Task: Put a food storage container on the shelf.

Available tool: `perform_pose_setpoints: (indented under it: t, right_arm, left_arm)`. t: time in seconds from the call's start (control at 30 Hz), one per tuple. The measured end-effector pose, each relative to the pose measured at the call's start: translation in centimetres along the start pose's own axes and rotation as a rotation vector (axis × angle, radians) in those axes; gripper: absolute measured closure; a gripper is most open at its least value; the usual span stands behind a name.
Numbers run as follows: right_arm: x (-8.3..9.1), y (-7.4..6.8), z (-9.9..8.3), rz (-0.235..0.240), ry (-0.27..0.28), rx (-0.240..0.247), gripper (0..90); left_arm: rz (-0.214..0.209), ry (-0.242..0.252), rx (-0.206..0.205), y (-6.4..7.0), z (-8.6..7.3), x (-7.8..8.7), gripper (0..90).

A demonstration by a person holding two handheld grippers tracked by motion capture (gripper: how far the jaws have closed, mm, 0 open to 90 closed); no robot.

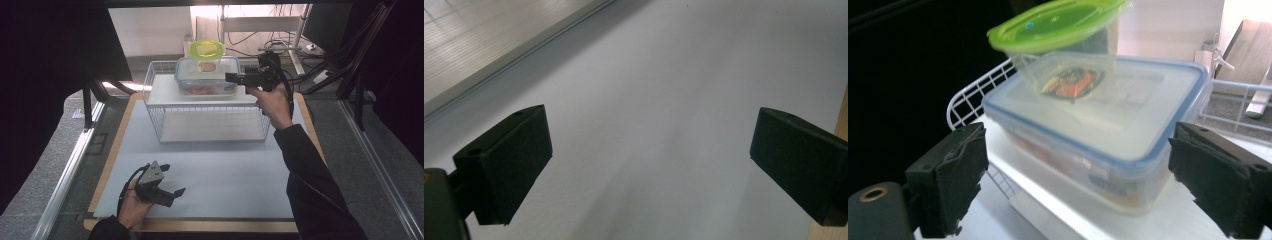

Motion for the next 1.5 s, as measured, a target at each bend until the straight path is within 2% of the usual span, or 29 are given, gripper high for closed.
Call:
perform_pose_setpoints:
  t: [0.23, 0.33, 0.57, 0.8, 1.17, 1.37, 1.5]
  right_arm:
    - [0.9, -1.2, -1.6, -0.016, -0.024, 0.092, 6.6]
    - [1.2, -2.0, -2.2, -0.004, -0.025, 0.107, 5.6]
    - [1.6, -3.5, -3.8, 0.02, -0.032, 0.16, 5.2]
    - [2.0, -4.6, -5.1, 0.037, -0.02, 0.166, 4.6]
    - [2.8, -5.9, -8.6, 0.062, -0.056, 0.182, 3.4]
    - [3.1, -6.1, -11.2, 0.066, -0.102, 0.231, 0.9]
    - [3.2, -5.8, -13.3, 0.065, -0.111, 0.234, 0.0]
  left_arm:
    - [0.001, -0.013, -0.008, 0.0, -0.2, -0.2, 3.2]
    - [0.011, -0.024, -0.022, 0.1, -0.3, -0.4, 3.3]
    - [0.016, -0.024, -0.028, 0.1, -0.3, -0.4, 3.3]
    - [0.017, -0.023, -0.031, 0.1, -0.3, -0.4, 3.3]
    - [0.021, -0.031, -0.038, 0.1, -0.3, -0.4, 3.3]
    - [0.02, -0.034, -0.04, 0.2, -0.3, -0.5, 3.2]
    - [0.022, -0.036, -0.041, 0.2, -0.4, -0.5, 3.3]
Point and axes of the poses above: each handheld gripper's, and its own axes: x roughly backward along the jaws, z roughly out of its top, y roughly to its right, the point moved 6 cm from there along -x, roughly forward along the jaws, and after that the axes turned 13 degrees about x, right-handed, at the moved point
